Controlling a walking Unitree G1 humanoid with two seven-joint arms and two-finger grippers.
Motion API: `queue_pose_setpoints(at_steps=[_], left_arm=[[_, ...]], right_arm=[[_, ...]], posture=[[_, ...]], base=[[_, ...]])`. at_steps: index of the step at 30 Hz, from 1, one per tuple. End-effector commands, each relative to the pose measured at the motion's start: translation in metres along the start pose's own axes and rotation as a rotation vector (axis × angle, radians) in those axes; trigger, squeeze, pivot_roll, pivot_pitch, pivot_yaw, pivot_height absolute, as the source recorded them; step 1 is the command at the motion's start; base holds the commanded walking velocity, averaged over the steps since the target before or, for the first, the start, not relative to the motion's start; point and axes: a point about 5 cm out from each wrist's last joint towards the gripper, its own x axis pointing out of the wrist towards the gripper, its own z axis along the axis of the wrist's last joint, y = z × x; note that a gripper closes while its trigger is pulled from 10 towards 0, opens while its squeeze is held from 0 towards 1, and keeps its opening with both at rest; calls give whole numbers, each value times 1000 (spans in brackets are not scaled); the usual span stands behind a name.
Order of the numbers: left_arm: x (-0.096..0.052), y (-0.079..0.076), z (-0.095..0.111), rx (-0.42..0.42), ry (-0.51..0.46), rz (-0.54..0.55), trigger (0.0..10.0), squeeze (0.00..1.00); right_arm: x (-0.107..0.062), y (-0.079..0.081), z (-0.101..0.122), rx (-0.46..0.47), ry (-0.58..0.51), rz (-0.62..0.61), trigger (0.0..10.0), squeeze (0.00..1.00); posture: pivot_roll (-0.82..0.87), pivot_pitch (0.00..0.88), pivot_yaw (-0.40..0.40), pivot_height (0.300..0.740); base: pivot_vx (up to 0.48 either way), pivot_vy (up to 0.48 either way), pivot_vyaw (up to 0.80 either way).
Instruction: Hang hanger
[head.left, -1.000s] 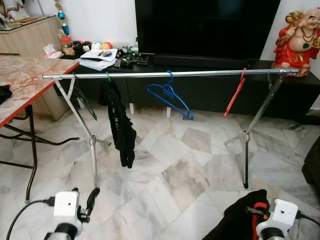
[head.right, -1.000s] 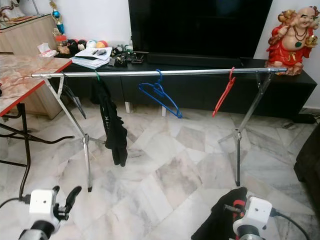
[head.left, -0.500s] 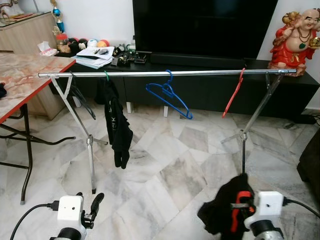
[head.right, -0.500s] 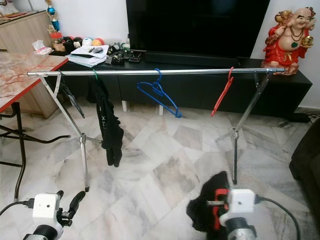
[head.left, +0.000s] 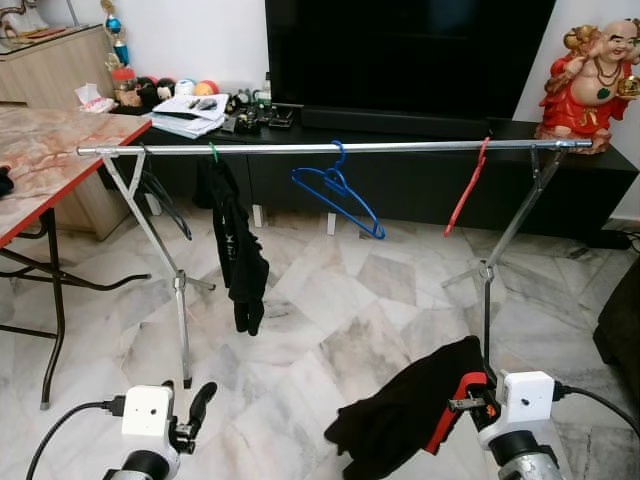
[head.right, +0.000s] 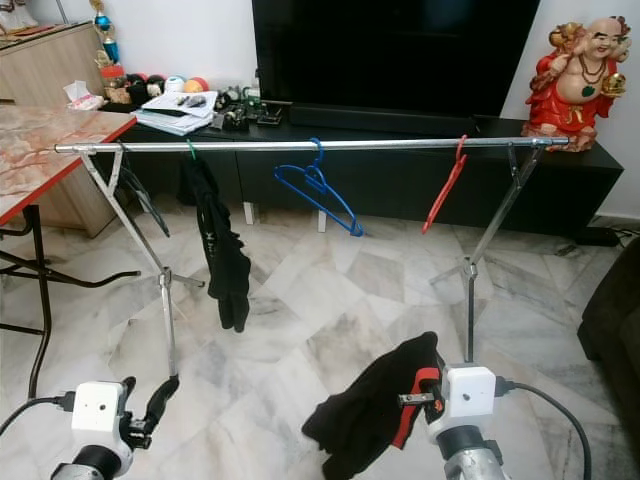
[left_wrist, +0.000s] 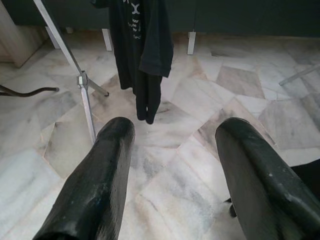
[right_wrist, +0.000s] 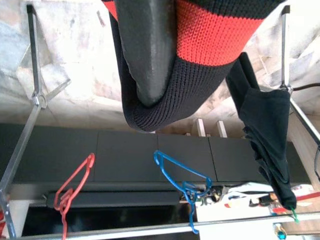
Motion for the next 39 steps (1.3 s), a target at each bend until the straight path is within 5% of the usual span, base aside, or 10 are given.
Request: queue_pose_setpoints(at_steps=[1,11,39], left_arm=[[1,-1,7,-5,-21,-4,10000,0],[4,-7,11,-8,-33,-18,10000,0],[17,-8,27,-31,-70,-3,10000,0]], right_arm=[[2,-2,12,-2,-42,-15,10000,0],[4,-5,15,-5,-34,-37,10000,0],[20,23,18,35,-24,19,10000,0]], posture=[[-67,0,30,740],[-79,0,38,740],[-47,0,34,740]], base=[[386,0,0],[400,0,0],[416,0,0]])
